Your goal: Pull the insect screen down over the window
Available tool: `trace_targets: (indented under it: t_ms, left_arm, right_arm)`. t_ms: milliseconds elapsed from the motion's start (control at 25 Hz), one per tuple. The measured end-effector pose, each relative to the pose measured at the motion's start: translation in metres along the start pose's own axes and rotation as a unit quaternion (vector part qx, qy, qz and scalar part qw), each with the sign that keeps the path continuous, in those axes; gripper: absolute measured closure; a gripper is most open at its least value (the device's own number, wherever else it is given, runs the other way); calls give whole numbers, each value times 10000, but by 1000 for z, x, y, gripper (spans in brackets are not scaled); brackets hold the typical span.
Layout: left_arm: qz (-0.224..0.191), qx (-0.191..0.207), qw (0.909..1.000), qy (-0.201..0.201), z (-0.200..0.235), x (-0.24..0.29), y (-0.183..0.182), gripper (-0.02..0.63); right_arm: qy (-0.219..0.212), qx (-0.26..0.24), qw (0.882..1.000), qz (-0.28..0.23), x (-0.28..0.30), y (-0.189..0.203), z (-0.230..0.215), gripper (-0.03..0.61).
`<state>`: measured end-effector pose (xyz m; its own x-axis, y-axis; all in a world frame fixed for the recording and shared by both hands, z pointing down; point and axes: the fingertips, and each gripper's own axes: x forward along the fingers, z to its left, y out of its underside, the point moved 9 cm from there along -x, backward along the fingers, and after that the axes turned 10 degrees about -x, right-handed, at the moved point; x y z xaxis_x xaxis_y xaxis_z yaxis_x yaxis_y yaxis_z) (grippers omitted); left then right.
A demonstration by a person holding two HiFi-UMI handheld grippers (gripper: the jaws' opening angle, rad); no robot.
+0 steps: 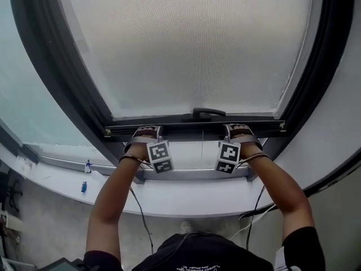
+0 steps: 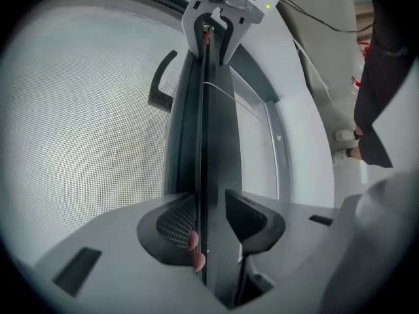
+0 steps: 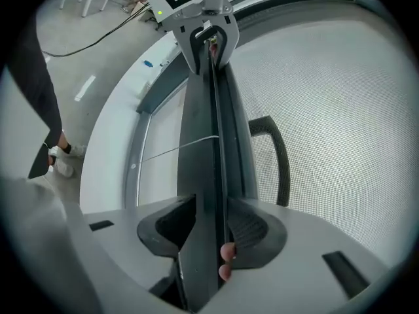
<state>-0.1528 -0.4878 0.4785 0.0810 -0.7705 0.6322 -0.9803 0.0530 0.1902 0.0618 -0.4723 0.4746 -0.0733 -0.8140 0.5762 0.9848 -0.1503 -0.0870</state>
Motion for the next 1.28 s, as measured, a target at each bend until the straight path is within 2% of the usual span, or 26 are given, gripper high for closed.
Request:
trace_targets:
  t_ms: [120,240,400,480,520,600,680,760,840,960,1040,1200,1240,1280]
  left_arm:
    - [40,23,9999,-142,1,-3,0,470]
    - [-140,-262,9991,-296,2,-12,1,469]
    - [-664,-987,9920,-417,12,-35,-4,471]
    - [-1071,-1498,9819,-436,18,-50,-11,472]
    - [-1290,-1796,9742,-446,20,-58,-14,491]
    - [-1726,-2471,9525,-430,23,-73,-19,520]
    - [-2136,-3145,9238,-457,26,-87,-22,534]
    - [-2466,-3694,8937,-628,25,-102,-23,567]
    - [-2671,-4040,8703,-889,22,-116,-24,586]
    - [-2858,-4383,8435,-1218,15,-141,-31,611]
    - [-2984,-4716,8195,-1306,8,-155,-35,611]
    - [-3288,-5624,7478,-1280,-9,-180,-29,611]
    - [-3335,-5790,7332,-1261,-12,-184,-25,611]
    - [-3363,-5911,7225,-1245,-16,-188,-22,611]
  right_arm:
    - [25,-9,10000,-10,-1,1,-1,419]
    - [171,174,9996,-157,-8,0,-2,419]
    - [553,746,9944,-514,-28,1,-15,420]
    - [748,1304,9854,-798,-45,2,-28,420]
    - [836,1710,9768,-984,-56,5,-35,428]
    - [1019,2600,9502,-1386,-76,14,-49,443]
    - [1291,3292,9200,-1692,-95,27,-57,461]
    - [1644,3813,8895,-1909,-114,38,-59,513]
    - [1895,4187,8636,-2074,-130,45,-54,570]
    - [2066,4482,8393,-2283,-150,49,-38,572]
    - [2188,4687,8207,-2427,-162,50,-26,572]
    - [2502,5010,7842,-2672,-186,52,-8,574]
    - [2573,5049,7755,-2785,-190,51,-4,574]
    - [2616,5092,7679,-2875,-193,51,0,574]
